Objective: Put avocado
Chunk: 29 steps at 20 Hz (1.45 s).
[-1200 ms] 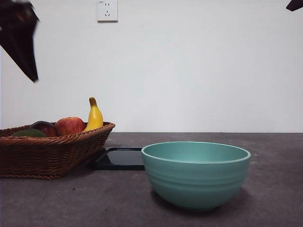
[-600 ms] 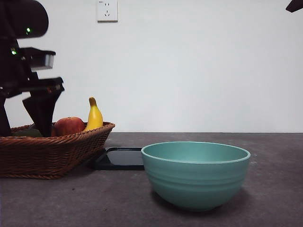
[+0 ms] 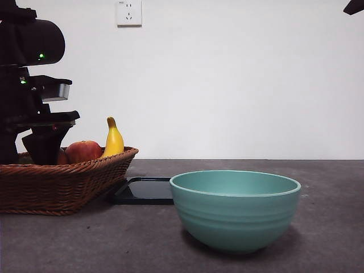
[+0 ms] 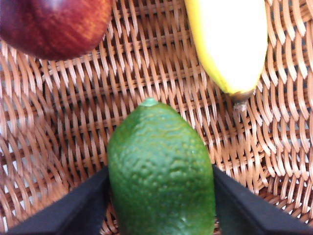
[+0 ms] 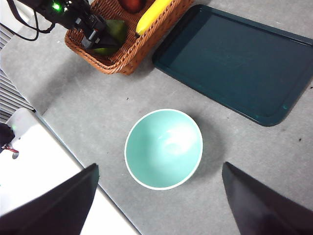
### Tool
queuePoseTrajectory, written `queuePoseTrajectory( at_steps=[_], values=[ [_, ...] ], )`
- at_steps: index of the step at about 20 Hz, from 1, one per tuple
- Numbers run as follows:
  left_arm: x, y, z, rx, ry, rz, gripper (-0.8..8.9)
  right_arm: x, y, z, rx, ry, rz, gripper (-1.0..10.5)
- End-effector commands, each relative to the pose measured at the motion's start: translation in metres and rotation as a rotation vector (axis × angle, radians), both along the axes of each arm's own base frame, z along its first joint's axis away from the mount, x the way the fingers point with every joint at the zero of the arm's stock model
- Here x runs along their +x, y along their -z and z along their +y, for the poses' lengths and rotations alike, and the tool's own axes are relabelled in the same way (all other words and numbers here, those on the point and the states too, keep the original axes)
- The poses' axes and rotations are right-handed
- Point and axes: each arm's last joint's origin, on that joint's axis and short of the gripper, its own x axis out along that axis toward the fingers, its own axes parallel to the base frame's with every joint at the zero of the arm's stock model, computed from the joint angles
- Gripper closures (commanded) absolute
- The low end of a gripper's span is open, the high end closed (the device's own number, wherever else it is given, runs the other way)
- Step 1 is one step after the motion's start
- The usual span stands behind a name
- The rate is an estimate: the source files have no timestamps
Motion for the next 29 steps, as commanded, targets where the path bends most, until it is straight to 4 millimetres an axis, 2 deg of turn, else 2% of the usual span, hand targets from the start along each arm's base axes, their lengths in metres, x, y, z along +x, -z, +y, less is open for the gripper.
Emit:
queuePoseTrajectory(
  at_steps=[1, 5, 9, 13, 15, 17, 22, 25, 29],
  values=[
    [0.004, -0.002, -0.002, 0.004, 0.007, -0.011, 5.56, 0.002, -0.005, 0.001, 0.005, -0.006, -0.021, 5.4],
    [0.007, -0.016, -0.003, -0.007, 0.007, -0.043, 5.70, 0.002, -0.005, 0.001, 0.005, -0.006, -0.021, 5.4],
    [0.001, -0.056, -0.008, -0.042, 0.029, -0.137, 5.76, 0.002, -0.005, 0.001, 0.005, -0.006, -0.021, 5.4],
    [-0.027, -0.108, -0.021, -0.168, 0.138, -0.243, 5.76, 0.002, -0.005, 0.001, 0.005, -0.006, -0.021, 5.4],
    [-0.045, -0.124, -0.034, -0.273, 0.214, -0.271, 5.76, 0.002, -0.005, 0.001, 0.005, -0.006, -0.021, 5.4],
    [-0.061, -0.132, -0.053, -0.339, 0.308, -0.270, 5.76, 0.002, -0.005, 0.001, 0.004, -0.005, -0.021, 5.4],
    [-0.085, -0.121, -0.115, -0.401, 0.494, -0.227, 5.76, 0.001, -0.005, 0.001, 0.002, -0.003, -0.020, 5.4],
    [-0.089, -0.101, -0.151, -0.404, 0.583, -0.190, 5.76, 0.001, -0.004, 0.001, -0.001, -0.003, -0.012, 5.4],
    [-0.089, -0.061, -0.188, -0.355, 0.644, -0.107, 5.76, 0.001, -0.003, 0.000, -0.023, 0.016, -0.006, 5.4]
  ],
)
